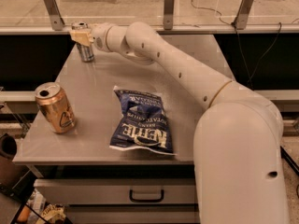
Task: Pick redbull can
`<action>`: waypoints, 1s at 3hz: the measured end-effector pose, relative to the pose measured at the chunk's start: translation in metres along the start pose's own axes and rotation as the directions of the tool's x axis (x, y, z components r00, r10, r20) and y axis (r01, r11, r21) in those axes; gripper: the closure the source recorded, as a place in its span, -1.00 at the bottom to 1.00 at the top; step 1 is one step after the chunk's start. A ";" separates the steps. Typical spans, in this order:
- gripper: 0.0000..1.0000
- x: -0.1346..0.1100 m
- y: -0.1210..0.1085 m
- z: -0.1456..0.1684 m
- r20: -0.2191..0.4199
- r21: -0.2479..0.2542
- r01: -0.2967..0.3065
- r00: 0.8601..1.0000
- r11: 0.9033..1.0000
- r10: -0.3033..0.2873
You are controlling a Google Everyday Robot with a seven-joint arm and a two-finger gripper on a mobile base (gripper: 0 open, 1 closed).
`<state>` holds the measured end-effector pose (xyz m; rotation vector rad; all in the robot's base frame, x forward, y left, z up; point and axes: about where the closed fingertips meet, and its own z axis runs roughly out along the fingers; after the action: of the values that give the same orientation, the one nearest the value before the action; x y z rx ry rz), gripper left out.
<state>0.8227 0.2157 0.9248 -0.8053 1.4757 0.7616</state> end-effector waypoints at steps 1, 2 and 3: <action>1.00 0.000 0.000 0.000 0.000 0.000 0.000 1.000 1.000 0.000; 1.00 -0.006 0.000 -0.001 0.018 -0.008 0.009 1.000 1.000 -0.009; 1.00 -0.028 -0.005 -0.015 0.040 0.001 0.036 0.999 0.999 -0.036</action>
Offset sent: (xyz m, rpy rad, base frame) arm 0.0016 -0.0084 0.0150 0.0231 -0.0390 0.0101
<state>0.8195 0.2013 0.9538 -0.8099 1.4215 0.7463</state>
